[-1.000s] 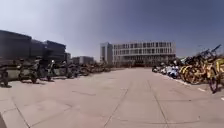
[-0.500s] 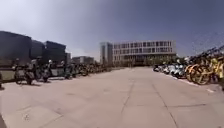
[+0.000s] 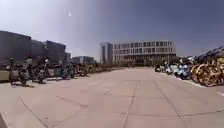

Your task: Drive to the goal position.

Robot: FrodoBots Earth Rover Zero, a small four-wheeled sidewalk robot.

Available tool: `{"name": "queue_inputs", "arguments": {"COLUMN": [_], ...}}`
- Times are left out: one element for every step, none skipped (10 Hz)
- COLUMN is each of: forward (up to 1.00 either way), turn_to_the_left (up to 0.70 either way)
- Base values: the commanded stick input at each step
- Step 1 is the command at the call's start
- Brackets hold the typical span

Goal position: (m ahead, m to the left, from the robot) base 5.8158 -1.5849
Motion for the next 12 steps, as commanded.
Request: {"name": "queue_inputs", "arguments": {"forward": [0.70,0.70,0.70,0.70,0.70,0.70,0.70,0.70,0.70,0.70,0.70,0.70], "turn_to_the_left": [0.00,0.00,0.00,0.00,-0.08,-0.29,-0.06,0.00,0.00,0.00,0.00,0.00]}}
